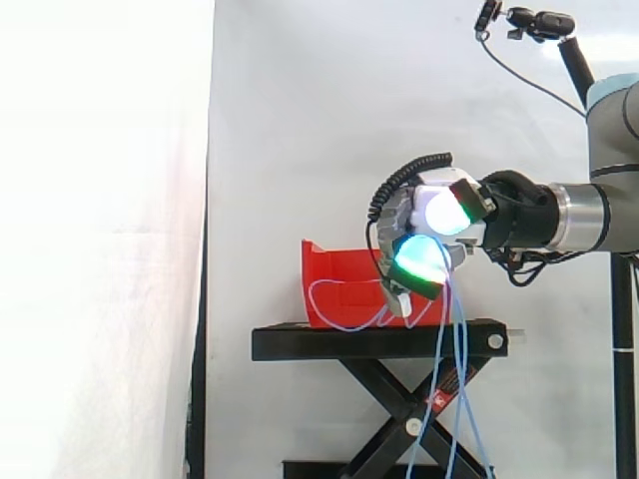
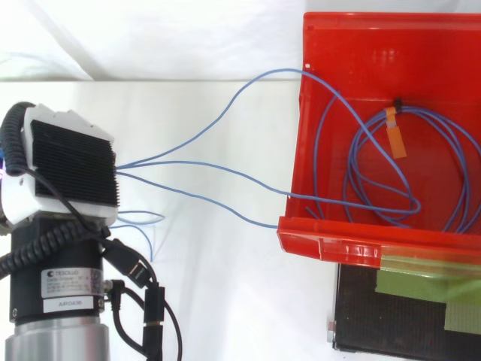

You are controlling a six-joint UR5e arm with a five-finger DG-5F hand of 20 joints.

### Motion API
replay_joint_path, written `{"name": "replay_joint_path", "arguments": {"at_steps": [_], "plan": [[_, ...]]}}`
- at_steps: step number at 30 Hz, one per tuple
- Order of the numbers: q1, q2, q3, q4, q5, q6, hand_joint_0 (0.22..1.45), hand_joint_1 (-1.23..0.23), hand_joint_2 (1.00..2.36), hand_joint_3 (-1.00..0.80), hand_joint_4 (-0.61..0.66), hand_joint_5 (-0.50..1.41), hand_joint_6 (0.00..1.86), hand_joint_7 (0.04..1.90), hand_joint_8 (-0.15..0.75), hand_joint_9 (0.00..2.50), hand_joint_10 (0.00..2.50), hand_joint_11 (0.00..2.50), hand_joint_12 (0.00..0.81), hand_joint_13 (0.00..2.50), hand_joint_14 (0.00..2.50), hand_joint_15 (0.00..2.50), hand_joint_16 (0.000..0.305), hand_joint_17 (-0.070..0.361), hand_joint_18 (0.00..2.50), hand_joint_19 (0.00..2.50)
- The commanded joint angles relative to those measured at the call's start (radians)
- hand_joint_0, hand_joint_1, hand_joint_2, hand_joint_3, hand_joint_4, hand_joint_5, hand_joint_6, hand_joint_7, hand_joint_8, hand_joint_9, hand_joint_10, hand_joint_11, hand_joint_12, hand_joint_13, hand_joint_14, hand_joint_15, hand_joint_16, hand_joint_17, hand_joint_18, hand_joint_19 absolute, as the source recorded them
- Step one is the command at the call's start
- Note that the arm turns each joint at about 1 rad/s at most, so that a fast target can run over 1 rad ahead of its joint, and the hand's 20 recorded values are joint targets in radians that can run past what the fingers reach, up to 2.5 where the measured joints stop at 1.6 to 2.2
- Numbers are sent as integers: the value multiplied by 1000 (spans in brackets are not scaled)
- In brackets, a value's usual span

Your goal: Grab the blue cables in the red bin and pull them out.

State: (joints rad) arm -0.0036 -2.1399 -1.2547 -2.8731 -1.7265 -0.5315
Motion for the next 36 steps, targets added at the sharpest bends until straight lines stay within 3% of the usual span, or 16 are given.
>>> {"name": "replay_joint_path", "arguments": {"at_steps": [1, 36], "plan": [[1, 0, 0, 0, -1, 0, 590, -891, 1000, -1000, 416, 1034, 326, 668, 423, 1305, 17, 1623, 461, 1025, 2500, 558, 70, 158, 1142, 542], [1, 8, 1, -3, -16, -5, 679, -1015, 1000, -1000, 371, 1022, 460, 616, 374, 1280, 0, 1644, 425, 974, 2500, 590, 57, 129, 1117, 827]]}}
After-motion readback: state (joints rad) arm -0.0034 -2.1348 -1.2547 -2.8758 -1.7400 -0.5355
